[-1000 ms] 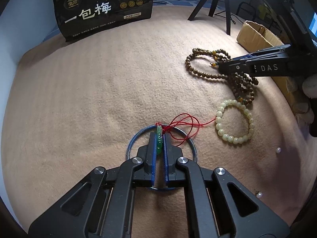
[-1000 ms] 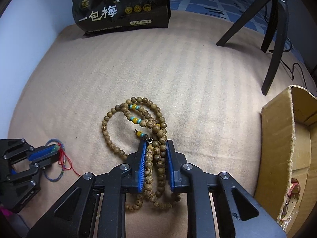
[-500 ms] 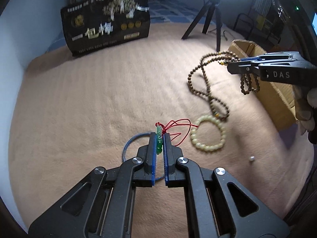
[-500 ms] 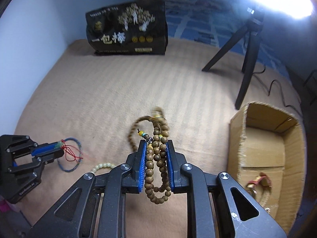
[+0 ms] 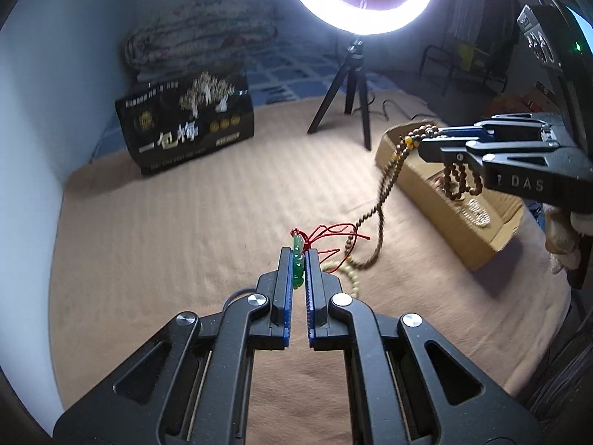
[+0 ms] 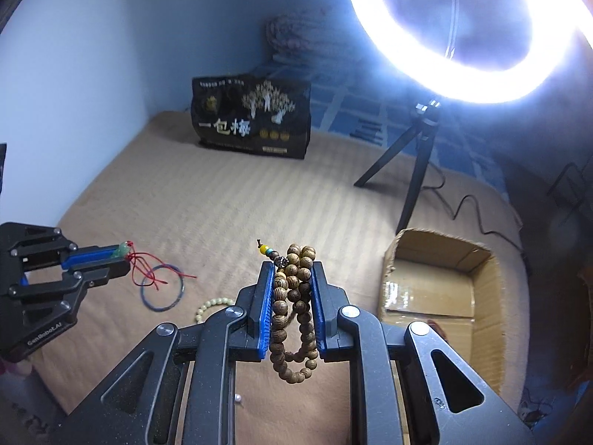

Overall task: Organize jewelry
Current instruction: 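Lift the bangle and wooden bead strand with both grippers over the box, then open both grippers to release the bangle pendant and beads into the box, then move both grippers back toward the blue bangle ring and yellow bracelet, then grasp the blue bangle ring with the left gripper while the right grasps a white pearl earring, then carry the bangle ring and pearl earring with both grippers over the box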

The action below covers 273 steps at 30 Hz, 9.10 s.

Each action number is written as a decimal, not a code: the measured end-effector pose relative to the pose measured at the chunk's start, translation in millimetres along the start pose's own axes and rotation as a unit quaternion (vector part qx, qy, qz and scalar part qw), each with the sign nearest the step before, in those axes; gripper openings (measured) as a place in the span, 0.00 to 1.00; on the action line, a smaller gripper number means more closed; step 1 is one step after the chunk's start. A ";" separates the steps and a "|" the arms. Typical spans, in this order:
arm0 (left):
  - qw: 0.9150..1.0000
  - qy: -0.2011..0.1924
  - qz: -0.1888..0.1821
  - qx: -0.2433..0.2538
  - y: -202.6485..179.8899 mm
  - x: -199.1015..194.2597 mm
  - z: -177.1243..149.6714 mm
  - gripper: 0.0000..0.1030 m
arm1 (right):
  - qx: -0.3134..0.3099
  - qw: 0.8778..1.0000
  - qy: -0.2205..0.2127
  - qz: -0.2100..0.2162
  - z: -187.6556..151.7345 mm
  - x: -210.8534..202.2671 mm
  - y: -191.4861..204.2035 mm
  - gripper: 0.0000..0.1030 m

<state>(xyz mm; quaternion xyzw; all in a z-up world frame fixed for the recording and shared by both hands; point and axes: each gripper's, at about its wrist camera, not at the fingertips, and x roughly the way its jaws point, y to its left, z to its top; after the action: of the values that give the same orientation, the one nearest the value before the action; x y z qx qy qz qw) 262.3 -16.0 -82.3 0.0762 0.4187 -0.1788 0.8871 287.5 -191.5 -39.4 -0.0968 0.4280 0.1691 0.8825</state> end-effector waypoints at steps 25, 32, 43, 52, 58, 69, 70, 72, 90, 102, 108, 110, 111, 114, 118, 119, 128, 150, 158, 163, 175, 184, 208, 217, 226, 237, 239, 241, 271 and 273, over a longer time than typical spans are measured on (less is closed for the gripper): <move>0.997 -0.047 -0.044 0.053 -110.6 -51.2 47.0 0.04 | 0.071 0.991 -0.100 -0.045 -14.5 -118.7 -80.4 0.16; 0.995 -0.046 -0.068 0.057 -143.3 -39.5 55.6 0.04 | 0.078 0.989 -0.106 -0.065 -21.7 -128.5 -101.2 0.16; 0.994 -0.017 -0.098 0.050 -180.6 4.3 55.9 0.04 | 0.089 0.988 -0.077 -0.097 -38.6 -104.7 -130.2 0.16; 0.993 0.020 -0.107 0.039 -191.3 46.1 49.1 0.04 | 0.094 0.987 -0.050 -0.118 -54.3 -83.7 -151.2 0.16; 0.993 0.032 -0.108 0.042 -202.6 69.1 44.3 0.04 | 0.093 0.988 -0.018 -0.124 -64.4 -61.3 -160.5 0.16; 0.991 0.062 -0.109 0.055 -216.2 100.0 35.6 0.04 | 0.097 0.989 0.028 -0.113 -81.1 -27.7 -166.8 0.16; 0.991 0.064 -0.109 0.054 -215.9 101.9 35.1 0.04 | 0.101 0.988 0.031 -0.110 -82.7 -25.1 -168.3 0.16; 0.991 0.066 -0.108 0.053 -215.0 103.8 34.7 0.04 | 0.105 0.988 0.036 -0.106 -84.6 -20.6 -170.3 0.16; 0.992 0.063 -0.105 0.043 -207.2 102.2 38.2 0.48 | 0.133 0.985 0.057 -0.099 -88.2 -11.9 -172.4 0.51; 0.993 0.058 -0.101 0.037 -195.6 88.7 37.2 0.48 | 0.140 0.983 0.053 -0.106 -87.4 -19.9 -167.8 0.59; 0.993 0.056 -0.104 0.032 -185.8 80.3 34.2 0.48 | 0.145 0.983 0.044 -0.106 -84.2 -26.9 -161.3 0.64; 0.993 0.055 -0.101 0.031 -181.4 76.7 33.2 0.48 | 0.147 0.982 0.041 -0.108 -82.8 -29.1 -158.2 0.67; 0.993 0.054 -0.100 0.030 -179.5 75.3 33.0 0.48 | 0.148 0.982 0.039 -0.109 -82.7 -29.8 -157.1 0.68; 0.994 0.051 -0.092 0.030 -170.5 69.9 31.9 0.50 | 0.153 0.981 0.038 -0.111 -81.0 -31.0 -151.3 0.69; 0.995 0.047 -0.083 0.019 -153.5 61.3 30.8 0.56 | 0.155 0.980 0.047 -0.116 -78.4 -29.8 -142.1 0.69; 0.995 0.047 -0.082 0.017 -148.7 59.6 30.3 0.56 | 0.154 0.980 0.049 -0.120 -77.5 -29.6 -138.8 0.69; 0.998 0.035 -0.054 -0.021 -84.7 39.0 19.1 0.56 | 0.132 0.987 0.024 -0.093 -78.1 -37.9 -98.1 0.69; 0.984 0.096 0.005 -0.150 59.2 56.2 -48.7 0.56 | 0.043 0.990 0.128 0.047 -109.1 16.8 12.1 0.69; 0.973 0.138 -0.013 -0.184 63.5 88.6 -60.1 0.72 | 0.047 0.984 0.162 0.063 -117.6 40.6 17.1 0.69; 0.970 0.148 -0.005 -0.192 63.5 100.6 -61.4 0.72 | 0.041 0.982 0.171 0.072 -117.9 50.2 22.1 0.69; 0.969 0.158 0.032 -0.186 63.2 120.2 -58.8 0.72 | 0.034 0.976 0.196 0.091 -115.0 76.6 38.7 0.69; 0.969 0.168 0.047 -0.173 59.4 135.7 -58.4 0.73 | 0.034 0.972 0.215 0.093 -115.3 92.7 42.9 0.55; 0.975 0.161 0.073 -0.135 48.4 140.5 -61.3 0.71 | 0.033 0.971 0.225 0.074 -125.0 112.5 40.8 0.07; 0.975 0.143 0.075 -0.152 57.5 115.4 -58.0 0.71 | 0.040 0.976 0.198 0.075 -110.6 92.8 32.9 0.07; 0.980 0.105 0.071 -0.154 46.6 94.5 -32.2 0.71 | 0.054 0.985 0.151 0.064 -96.6 51.1 16.4 0.07; 0.987 0.048 0.034 -0.150 7.2 67.4 9.3 0.71 | 0.099 0.991 0.084 0.025 -71.5 13.9 -39.7 0.07; 0.988 0.038 0.026 -0.151 0.1 63.2 17.6 0.71 | 0.112 0.991 0.073 0.020 -67.7 7.3 -53.0 0.07; 0.989 0.029 0.020 -0.146 -8.0 59.9 25.5 0.71 | 0.123 0.990 0.064 0.015 -64.0 2.4 -67.1 0.07; 0.992 0.003 -0.083 -0.098 -147.1 107.4 90.8 0.71 | 0.190 0.980 0.040 -0.032 -61.5 22.7 -197.0 0.07; 0.991 0.003 -0.086 -0.098 -152.7 110.6 92.0 0.71 | 0.196 0.979 0.039 -0.032 -62.1 24.1 -200.7 0.07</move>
<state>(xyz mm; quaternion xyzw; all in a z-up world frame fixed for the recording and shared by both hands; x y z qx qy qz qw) 334.7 -211.4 -106.6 -0.0468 0.4419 -0.2128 0.8702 333.1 -391.4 -91.4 0.0576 0.4839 0.0500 0.8718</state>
